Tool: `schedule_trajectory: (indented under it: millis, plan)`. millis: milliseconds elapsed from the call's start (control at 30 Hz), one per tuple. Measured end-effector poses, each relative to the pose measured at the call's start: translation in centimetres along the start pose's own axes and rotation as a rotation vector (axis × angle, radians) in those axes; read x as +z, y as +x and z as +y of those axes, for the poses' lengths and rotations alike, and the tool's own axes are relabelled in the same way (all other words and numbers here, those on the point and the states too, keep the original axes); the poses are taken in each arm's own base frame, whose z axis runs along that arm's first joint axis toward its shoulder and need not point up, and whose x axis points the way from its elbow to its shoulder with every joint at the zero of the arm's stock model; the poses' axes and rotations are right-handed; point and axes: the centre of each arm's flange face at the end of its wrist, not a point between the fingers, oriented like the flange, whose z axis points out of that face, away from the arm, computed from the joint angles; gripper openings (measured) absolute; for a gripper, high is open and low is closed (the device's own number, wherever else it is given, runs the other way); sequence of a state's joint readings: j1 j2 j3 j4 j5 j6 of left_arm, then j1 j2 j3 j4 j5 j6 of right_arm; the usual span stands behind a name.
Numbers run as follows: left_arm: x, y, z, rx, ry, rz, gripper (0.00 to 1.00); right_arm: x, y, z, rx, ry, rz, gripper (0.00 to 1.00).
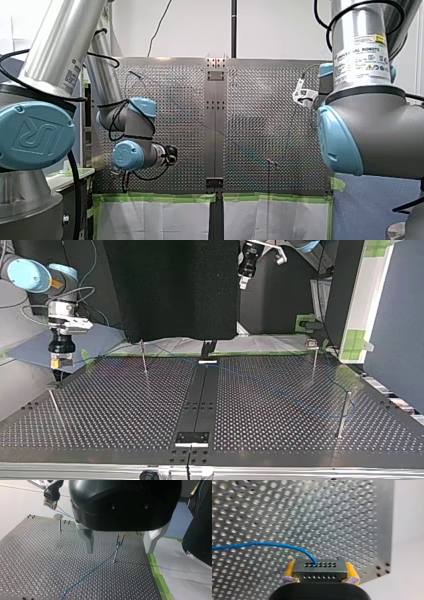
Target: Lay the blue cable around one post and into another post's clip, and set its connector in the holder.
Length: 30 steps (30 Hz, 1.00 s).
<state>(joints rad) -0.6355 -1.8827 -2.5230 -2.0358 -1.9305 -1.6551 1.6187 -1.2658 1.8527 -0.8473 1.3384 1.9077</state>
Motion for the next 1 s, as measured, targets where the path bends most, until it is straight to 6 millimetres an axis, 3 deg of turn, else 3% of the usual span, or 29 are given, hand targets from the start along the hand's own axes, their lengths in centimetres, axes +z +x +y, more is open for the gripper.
schedule_trajectory:
  millis: [300, 1000]
  plan:
    - [0.0, 0.0, 0.1, 0.001, -0.004, 0.005, 1.0, 0.0, 3.8, -0.5, -0.035, 0.0, 0.056, 0.0]
    - [0.0, 0.1, 0.2, 0.004, -0.004, 0.013, 1.0, 0.0, 1.6, 2.0, -0.063, -0.05, -0.001, 0.0]
